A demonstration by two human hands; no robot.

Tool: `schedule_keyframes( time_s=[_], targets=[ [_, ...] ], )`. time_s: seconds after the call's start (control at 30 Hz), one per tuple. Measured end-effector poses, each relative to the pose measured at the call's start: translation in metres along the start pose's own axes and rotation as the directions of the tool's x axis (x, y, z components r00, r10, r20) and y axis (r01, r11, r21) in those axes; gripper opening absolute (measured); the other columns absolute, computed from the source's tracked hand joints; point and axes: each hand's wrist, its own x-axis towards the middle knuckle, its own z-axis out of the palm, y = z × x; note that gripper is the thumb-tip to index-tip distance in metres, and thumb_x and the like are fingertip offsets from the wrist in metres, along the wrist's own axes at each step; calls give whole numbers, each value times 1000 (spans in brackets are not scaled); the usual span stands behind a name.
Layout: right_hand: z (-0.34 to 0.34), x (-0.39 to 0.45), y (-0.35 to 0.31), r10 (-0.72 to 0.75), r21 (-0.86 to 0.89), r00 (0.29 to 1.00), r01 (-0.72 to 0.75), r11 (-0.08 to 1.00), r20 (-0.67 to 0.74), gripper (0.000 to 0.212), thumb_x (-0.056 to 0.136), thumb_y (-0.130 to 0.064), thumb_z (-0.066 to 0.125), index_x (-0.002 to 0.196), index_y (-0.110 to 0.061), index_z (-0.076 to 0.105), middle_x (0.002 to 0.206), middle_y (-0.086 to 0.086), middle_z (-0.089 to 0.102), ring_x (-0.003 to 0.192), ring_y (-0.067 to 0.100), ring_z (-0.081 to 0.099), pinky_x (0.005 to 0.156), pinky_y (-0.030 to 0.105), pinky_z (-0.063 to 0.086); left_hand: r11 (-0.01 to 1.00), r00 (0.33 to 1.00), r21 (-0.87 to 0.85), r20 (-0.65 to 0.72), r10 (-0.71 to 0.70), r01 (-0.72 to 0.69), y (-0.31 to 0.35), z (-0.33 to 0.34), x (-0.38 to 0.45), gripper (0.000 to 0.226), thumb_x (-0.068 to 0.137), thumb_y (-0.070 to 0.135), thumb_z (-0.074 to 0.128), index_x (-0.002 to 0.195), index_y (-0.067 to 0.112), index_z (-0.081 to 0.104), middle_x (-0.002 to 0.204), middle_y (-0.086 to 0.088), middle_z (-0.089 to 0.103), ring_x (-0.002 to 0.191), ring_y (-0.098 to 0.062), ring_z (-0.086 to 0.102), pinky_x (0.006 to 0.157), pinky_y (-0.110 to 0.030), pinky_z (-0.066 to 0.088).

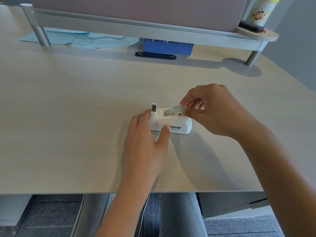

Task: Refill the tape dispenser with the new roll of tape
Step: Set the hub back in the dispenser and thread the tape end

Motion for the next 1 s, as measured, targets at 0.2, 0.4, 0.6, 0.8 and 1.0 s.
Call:
schedule_keyframes(
  time_s=[0.2,0.4,0.6,0.8,1.0],
  targets=[
    [0,6,-1,19,-34,999,-17,999,36,12,90,-19,76,99,-24,81,81,-18,69,79,-5,65,69,6,48,1000,1000,10,3,-15,15,-1,1,-1,53,87,46,66,136,30,55,124,13,57,110,-13,59,84,-30,49],
    [3,9,-5,24,-75,999,-22,997,33,16,92,-17,73,105,-23,81,87,-10,72,78,3,64,65,5,41,999,1000,25,-3,-26,26,1,2,-2,55,85,44,68,135,27,55,123,12,56,108,-13,57,84,-32,50],
    [6,-2,-5,-2,-42,1000,3,999,31,12,96,-22,68,106,-22,73,99,-7,71,83,11,65,73,23,52,999,1000,36,12,10,-11,3,1,-3,55,89,40,65,140,26,51,128,7,54,115,-20,59,92,-39,53],
    [0,-7,1,1,1,999,-1,1000,-47,11,94,-20,71,105,-22,73,96,-9,70,87,17,68,79,32,55,999,1000,37,2,18,-18,3,-1,-2,52,92,35,65,141,21,52,129,4,56,119,-21,58,94,-35,48],
    [-1,-4,-2,-4,-26,1000,4,1000,-12,13,90,-16,75,101,-22,78,92,-8,75,86,10,70,80,28,58,999,1000,29,5,16,-16,3,0,-2,53,92,38,63,141,24,52,128,6,56,118,-20,58,94,-35,49]
  ],
)
